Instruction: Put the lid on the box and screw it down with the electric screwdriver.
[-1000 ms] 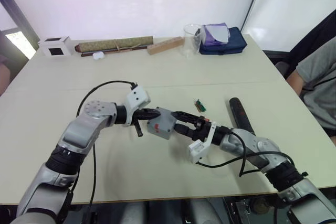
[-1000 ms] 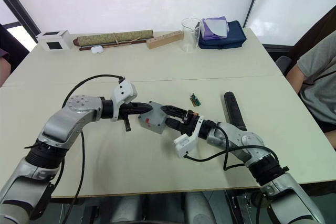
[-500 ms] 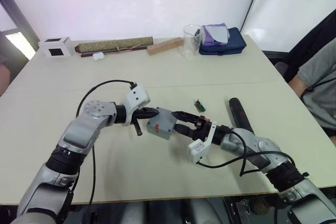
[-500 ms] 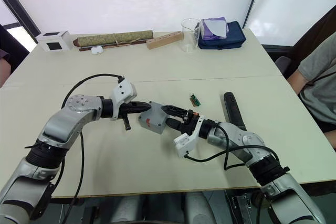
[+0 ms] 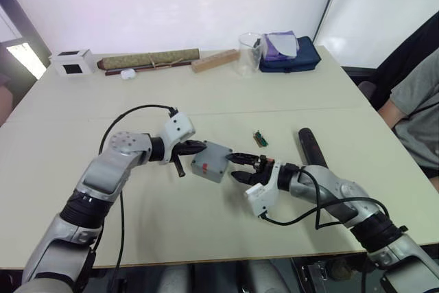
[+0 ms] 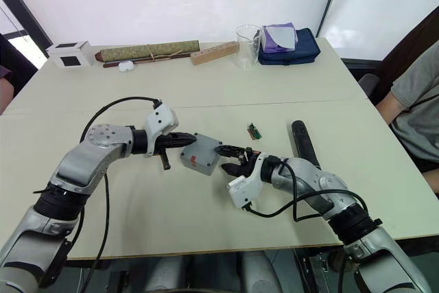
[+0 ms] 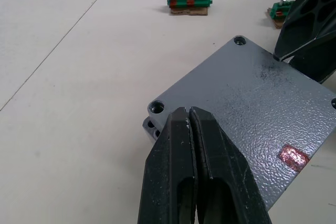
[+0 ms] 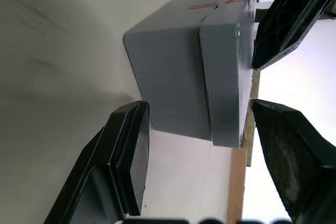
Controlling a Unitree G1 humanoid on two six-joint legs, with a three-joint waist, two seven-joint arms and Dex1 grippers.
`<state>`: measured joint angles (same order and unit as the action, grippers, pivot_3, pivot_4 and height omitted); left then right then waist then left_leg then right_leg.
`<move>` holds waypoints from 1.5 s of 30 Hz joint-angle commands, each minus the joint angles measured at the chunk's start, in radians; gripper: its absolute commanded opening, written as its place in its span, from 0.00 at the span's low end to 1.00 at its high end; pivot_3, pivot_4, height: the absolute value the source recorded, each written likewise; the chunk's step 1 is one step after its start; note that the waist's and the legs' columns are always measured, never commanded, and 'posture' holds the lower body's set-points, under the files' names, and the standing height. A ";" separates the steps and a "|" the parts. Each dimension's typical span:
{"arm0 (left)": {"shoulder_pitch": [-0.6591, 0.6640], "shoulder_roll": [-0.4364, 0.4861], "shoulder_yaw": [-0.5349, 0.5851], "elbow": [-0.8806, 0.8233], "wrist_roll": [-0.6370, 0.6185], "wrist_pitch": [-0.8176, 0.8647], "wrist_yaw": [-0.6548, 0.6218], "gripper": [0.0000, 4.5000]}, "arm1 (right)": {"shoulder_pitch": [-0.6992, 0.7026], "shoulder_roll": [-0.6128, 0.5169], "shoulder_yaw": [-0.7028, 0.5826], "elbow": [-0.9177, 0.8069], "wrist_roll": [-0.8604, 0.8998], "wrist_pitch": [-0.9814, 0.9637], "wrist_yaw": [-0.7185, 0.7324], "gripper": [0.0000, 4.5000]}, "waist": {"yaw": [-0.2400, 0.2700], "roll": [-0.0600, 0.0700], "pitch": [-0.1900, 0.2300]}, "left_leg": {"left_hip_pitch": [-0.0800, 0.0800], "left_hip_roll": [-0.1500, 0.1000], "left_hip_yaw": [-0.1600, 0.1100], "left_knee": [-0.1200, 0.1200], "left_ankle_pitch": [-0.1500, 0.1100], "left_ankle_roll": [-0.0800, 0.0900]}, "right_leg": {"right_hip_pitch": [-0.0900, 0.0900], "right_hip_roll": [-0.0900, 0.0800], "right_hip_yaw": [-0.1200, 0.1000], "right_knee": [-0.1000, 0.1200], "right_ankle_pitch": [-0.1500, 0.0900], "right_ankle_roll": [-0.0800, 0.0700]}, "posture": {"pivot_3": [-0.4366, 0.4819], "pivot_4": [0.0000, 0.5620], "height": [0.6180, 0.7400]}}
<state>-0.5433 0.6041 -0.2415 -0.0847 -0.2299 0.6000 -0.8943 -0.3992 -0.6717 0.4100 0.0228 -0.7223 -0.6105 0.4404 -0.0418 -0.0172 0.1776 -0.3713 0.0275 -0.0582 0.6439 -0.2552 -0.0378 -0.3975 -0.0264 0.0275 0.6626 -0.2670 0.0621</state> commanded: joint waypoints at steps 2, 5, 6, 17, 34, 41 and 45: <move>0.048 0.002 -0.059 0.057 0.046 0.036 0.000 0.00 | 0.006 0.000 -0.030 -0.055 0.051 0.011 0.019 0.73 | 0.000 0.000 0.000 | 0.000 0.000 0.000 0.000 0.000 0.000 | 0.000 0.000 0.000 0.000 0.000 0.000 | 0.48 0.27 1.00; 0.044 -0.005 -0.042 0.053 0.032 0.042 0.002 0.00 | 0.019 -0.001 -0.047 -0.070 0.067 0.021 0.012 0.73 | 0.000 0.000 0.000 | 0.000 0.000 0.000 0.000 0.000 0.000 | 0.000 0.000 0.000 0.000 0.000 0.000 | 0.48 0.27 1.00; 0.040 -0.012 -0.019 0.050 0.011 0.046 0.000 0.00 | 0.027 -0.004 -0.060 -0.083 0.077 0.019 0.000 0.68 | 0.001 0.000 0.000 | 0.000 0.000 0.000 0.000 0.000 0.000 | 0.000 0.000 0.000 0.000 0.000 0.000 | 0.48 0.27 1.00; -0.006 -0.050 0.142 0.020 -0.133 0.062 -0.024 0.00 | 0.132 -0.007 -0.128 -0.146 0.210 0.104 0.057 0.01 | 0.002 -0.002 0.006 | -0.003 0.000 0.000 0.000 0.000 0.000 | -0.003 0.000 0.000 -0.001 0.000 0.000 | 0.48 0.27 1.00; 0.014 0.125 0.235 0.008 -0.201 0.114 -0.079 0.00 | 0.234 0.154 -0.148 -0.390 0.647 0.681 0.293 0.01 | 0.000 -0.002 0.013 | -0.004 0.001 0.000 -0.004 0.000 0.000 | -0.006 0.000 -0.001 -0.001 -0.001 0.000 | 0.48 0.27 1.00; 0.058 0.130 0.179 -0.043 -0.194 0.108 -0.116 0.00 | 0.219 0.162 -0.136 -0.371 0.638 0.691 0.290 0.01 | 0.012 -0.003 0.014 | -0.006 0.001 0.000 -0.009 0.000 0.000 | -0.009 -0.001 -0.001 -0.005 -0.001 0.000 | 0.48 0.27 1.00; 0.056 0.110 0.165 -0.049 -0.195 0.111 -0.108 0.00 | 0.210 0.168 -0.133 -0.364 0.634 0.692 0.286 0.01 | 0.016 -0.003 0.014 | -0.006 0.001 0.000 -0.010 0.000 0.000 | -0.009 0.000 -0.001 -0.006 0.000 0.001 | 0.48 0.27 1.00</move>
<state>-0.4818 0.7138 -0.0705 -0.0999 -0.4237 0.7270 -1.0005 -0.1726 -0.5144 0.2733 -0.3242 -0.0938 0.0842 0.7325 -0.0256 -0.0198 0.1915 -0.3772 0.0280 -0.0577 0.6330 -0.2552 -0.0382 -0.4067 -0.0267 0.0267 0.6568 -0.2668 0.0633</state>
